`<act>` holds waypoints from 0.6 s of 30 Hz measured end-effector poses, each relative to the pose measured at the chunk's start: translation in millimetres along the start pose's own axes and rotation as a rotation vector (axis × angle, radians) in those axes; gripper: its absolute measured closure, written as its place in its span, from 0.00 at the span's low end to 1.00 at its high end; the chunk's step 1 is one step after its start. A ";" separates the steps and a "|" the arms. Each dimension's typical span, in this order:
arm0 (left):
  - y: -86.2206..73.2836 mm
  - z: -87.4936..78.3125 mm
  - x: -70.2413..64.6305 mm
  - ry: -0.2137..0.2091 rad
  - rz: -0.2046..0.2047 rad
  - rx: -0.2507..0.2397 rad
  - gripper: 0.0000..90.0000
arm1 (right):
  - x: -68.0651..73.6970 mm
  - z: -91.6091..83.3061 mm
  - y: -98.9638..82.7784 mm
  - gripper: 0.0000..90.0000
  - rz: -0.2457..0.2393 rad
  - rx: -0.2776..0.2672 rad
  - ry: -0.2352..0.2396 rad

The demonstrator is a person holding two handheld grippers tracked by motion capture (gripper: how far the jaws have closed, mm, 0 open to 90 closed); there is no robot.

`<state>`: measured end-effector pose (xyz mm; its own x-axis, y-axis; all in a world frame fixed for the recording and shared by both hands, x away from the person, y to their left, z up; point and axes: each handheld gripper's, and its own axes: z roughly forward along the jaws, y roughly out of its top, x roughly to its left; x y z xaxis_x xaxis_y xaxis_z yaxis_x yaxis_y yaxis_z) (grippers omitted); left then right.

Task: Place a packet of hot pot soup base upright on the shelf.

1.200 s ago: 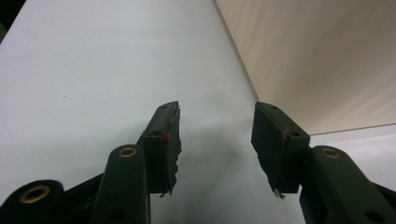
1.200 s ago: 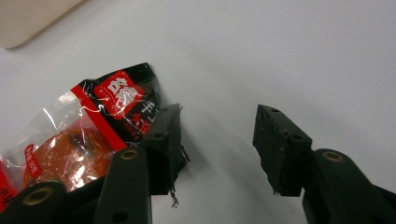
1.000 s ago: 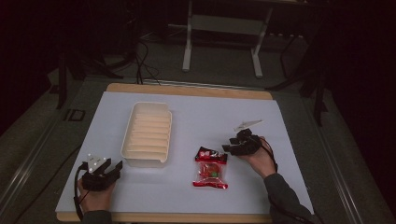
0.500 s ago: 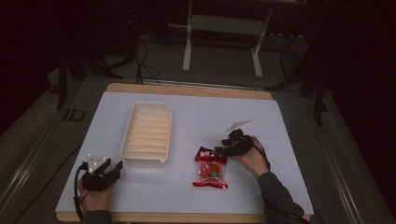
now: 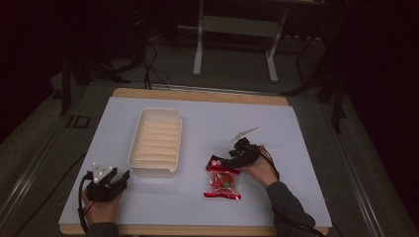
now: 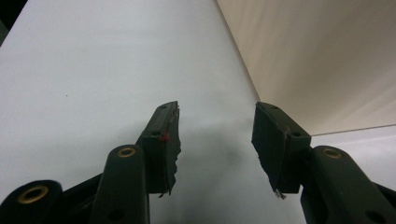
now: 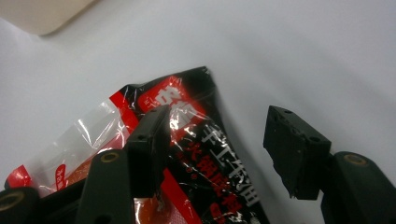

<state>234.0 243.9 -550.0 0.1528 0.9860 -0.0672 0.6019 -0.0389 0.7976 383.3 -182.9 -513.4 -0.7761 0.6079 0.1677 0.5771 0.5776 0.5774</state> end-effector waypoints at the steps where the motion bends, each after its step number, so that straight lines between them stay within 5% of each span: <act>1: 0.0 0.0 0.0 0.000 0.000 0.001 0.57 | 0.0 1.8 -0.1 0.45 -0.002 0.007 0.003; 18: 0.0 0.0 -0.3 0.001 0.003 0.002 0.57 | 0.0 13.2 2.0 0.60 -0.002 0.094 0.055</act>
<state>234.0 243.6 -550.0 0.1533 0.9861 -0.0642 0.6032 -0.0419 0.7965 387.8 -174.5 -522.7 -0.7888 0.5770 0.2117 0.5946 0.6293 0.5004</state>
